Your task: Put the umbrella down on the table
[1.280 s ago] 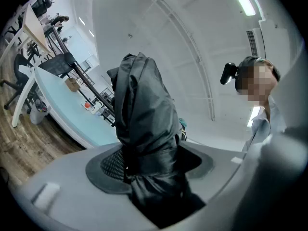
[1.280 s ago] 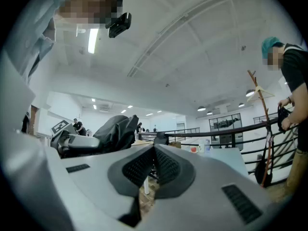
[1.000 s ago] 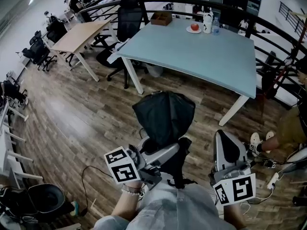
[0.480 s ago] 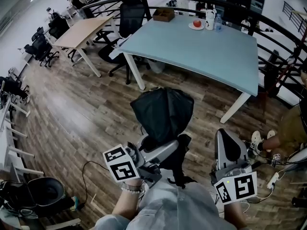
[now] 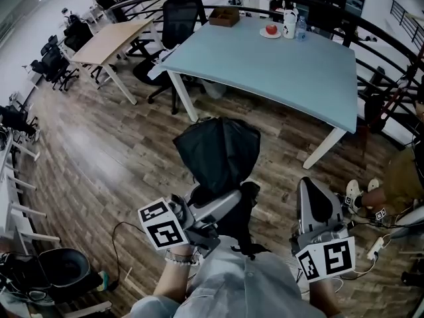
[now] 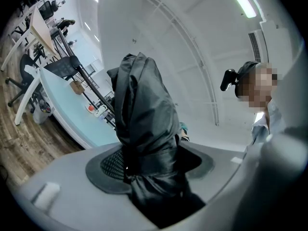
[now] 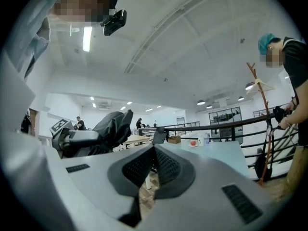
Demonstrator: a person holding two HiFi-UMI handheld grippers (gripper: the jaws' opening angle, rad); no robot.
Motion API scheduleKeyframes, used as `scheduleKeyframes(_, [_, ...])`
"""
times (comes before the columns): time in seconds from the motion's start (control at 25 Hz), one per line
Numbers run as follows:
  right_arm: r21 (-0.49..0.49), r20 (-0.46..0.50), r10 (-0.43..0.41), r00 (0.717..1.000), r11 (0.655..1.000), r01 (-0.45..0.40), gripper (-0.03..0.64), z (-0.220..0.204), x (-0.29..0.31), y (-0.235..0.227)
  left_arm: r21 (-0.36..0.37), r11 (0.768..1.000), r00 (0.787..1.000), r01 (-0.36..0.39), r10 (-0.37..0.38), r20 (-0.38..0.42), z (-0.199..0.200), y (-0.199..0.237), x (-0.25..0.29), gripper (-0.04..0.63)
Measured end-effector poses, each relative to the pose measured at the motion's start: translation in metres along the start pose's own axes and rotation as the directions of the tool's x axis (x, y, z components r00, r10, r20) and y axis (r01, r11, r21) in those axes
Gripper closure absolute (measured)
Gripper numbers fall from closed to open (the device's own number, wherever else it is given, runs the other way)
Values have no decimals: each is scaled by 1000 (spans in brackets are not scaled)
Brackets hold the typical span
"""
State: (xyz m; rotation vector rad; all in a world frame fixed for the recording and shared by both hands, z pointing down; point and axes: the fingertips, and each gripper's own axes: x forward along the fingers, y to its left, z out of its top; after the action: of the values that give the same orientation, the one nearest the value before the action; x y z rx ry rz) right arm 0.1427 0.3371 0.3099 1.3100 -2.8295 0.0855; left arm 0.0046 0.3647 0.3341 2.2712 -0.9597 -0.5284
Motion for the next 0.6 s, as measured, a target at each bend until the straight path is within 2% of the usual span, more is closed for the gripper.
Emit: scheduleKeyframes(0.6, [-1, -22, 11, 1000, 1000, -11, 618, 4, 91, -15, 0, 1000, 1000, 15, -15, -25, 51, 60, 35, 308])
